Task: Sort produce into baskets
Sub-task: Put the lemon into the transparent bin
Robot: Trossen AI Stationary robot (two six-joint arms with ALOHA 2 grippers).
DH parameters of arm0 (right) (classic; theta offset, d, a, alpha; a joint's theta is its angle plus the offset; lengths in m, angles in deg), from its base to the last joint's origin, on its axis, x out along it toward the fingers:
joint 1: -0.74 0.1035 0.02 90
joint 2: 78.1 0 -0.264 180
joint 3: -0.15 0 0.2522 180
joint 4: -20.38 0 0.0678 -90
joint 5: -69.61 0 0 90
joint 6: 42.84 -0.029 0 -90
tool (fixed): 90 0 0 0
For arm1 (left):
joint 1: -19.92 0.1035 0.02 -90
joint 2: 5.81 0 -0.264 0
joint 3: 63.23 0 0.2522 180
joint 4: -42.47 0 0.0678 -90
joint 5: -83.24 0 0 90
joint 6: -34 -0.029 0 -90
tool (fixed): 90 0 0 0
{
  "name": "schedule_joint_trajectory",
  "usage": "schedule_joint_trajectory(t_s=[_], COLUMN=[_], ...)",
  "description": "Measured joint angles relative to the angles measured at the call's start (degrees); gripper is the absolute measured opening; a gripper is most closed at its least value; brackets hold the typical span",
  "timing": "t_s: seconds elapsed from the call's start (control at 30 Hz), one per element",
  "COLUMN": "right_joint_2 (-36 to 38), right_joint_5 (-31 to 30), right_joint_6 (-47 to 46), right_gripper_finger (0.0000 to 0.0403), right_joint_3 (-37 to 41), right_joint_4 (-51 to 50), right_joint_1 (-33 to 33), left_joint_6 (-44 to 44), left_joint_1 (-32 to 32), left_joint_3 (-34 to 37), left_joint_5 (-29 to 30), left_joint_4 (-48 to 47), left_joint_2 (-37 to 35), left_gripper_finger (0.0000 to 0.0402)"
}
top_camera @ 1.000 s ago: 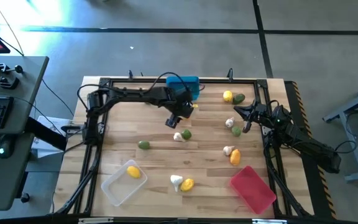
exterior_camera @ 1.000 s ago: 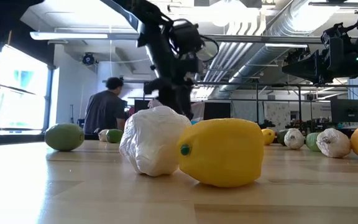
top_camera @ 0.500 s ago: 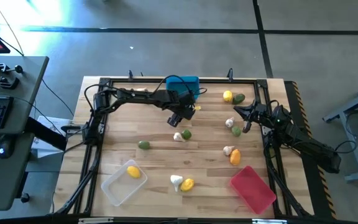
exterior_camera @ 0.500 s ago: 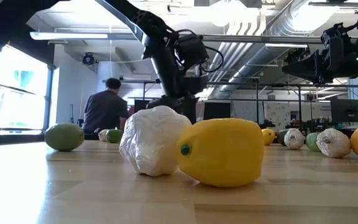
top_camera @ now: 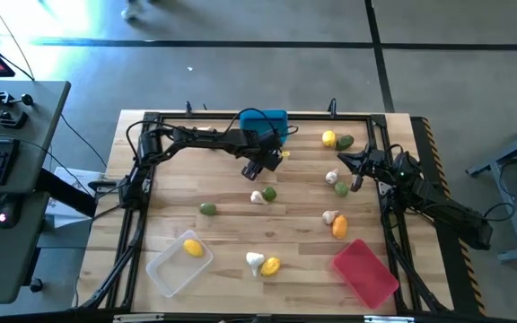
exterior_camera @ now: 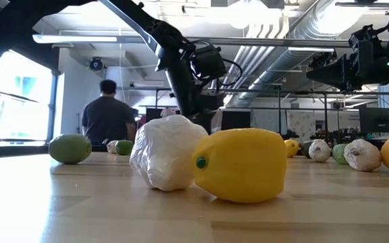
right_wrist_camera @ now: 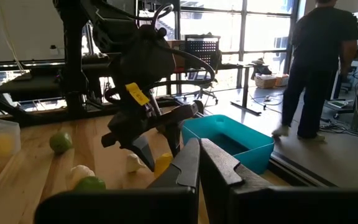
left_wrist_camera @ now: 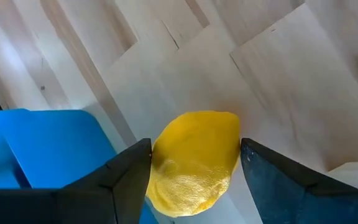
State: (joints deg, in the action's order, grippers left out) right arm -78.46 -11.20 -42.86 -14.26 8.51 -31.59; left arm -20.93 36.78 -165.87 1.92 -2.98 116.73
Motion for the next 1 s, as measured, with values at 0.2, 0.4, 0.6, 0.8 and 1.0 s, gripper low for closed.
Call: schedule_joint_trajectory(t_s=[0.2,0.4,0.6,0.8,1.0], right_joint_2=[0.0,0.0,0.0,0.03,-0.02], right_joint_5=[0.0,0.0,0.0,0.0,-0.01], right_joint_6=[-0.02,0.0,-0.01,0.01,-0.01], right_gripper_finger=[0.0,0.0,0.0,0.0,0.0], right_joint_3=[0.0,0.0,0.0,0.0,0.0], right_joint_4=[-0.01,-0.01,-0.02,-0.01,0.0], right_joint_1=[0.0,0.0,0.0,0.01,0.0], left_joint_6=[0.29,0.43,1.99,6.27,12.09], left_joint_1=[-1.13,-2.29,-3.64,-5.43,-6.17], left_joint_3=[0.0,0.0,0.05,-0.07,-0.09], left_joint_5=[1.18,1.08,0.58,-1.27,-5.32], left_joint_4=[-0.33,-0.36,-0.48,-1.26,-3.26], left_joint_2=[0.0,0.0,-0.39,-2.26,-6.89], left_gripper_finger=[0.0191,0.0129,0.0105,0.0105,0.0104])
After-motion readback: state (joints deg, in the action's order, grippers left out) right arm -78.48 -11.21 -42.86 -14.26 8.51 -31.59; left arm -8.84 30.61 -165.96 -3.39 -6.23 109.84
